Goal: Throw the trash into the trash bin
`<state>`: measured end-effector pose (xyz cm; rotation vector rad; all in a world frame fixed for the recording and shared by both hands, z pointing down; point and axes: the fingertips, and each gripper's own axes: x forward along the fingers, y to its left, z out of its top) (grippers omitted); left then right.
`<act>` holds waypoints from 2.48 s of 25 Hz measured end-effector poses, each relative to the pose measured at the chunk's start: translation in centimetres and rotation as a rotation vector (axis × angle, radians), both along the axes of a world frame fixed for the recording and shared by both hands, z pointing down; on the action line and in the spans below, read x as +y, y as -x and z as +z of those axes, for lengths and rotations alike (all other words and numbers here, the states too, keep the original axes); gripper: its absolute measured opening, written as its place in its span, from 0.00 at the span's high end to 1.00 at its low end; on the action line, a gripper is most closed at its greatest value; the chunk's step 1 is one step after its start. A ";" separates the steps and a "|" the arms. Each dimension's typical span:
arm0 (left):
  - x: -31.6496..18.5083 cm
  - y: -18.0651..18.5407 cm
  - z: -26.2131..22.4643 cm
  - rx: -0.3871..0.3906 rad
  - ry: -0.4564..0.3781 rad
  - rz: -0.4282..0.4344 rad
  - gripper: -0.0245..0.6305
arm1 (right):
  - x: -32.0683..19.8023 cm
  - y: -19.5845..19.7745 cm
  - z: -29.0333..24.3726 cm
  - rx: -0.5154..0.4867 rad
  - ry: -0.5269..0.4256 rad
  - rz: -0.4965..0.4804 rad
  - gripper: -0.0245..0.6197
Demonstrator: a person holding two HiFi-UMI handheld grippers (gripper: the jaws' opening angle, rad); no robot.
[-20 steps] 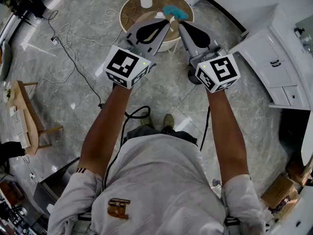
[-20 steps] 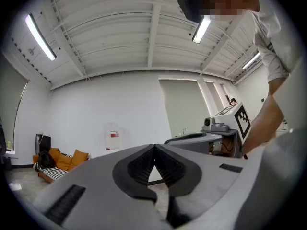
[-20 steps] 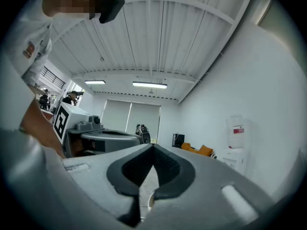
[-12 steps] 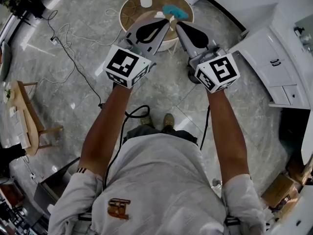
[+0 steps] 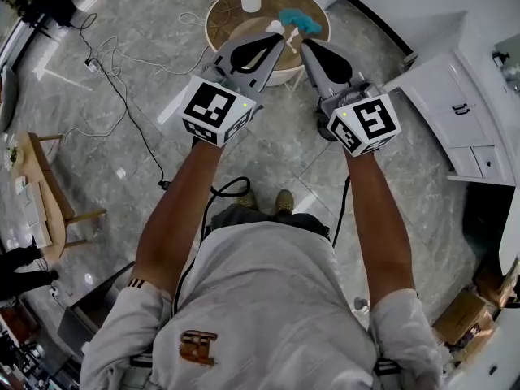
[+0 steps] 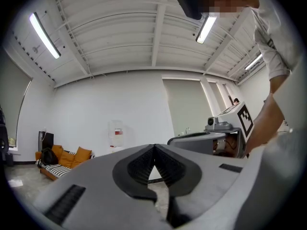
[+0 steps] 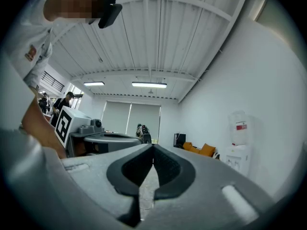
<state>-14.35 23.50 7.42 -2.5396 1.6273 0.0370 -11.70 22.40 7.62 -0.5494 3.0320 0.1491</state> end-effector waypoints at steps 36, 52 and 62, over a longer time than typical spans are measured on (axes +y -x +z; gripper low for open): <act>-19.3 4.8 11.7 -0.039 0.154 -0.027 0.96 | -20.6 2.7 11.2 0.105 0.114 0.063 0.96; -26.9 8.8 24.1 -0.180 0.386 0.017 0.93 | -26.2 6.6 19.5 0.197 0.219 0.019 0.96; -32.8 10.5 33.2 -0.296 0.514 0.113 0.72 | -30.2 9.0 24.9 0.250 0.269 0.057 0.96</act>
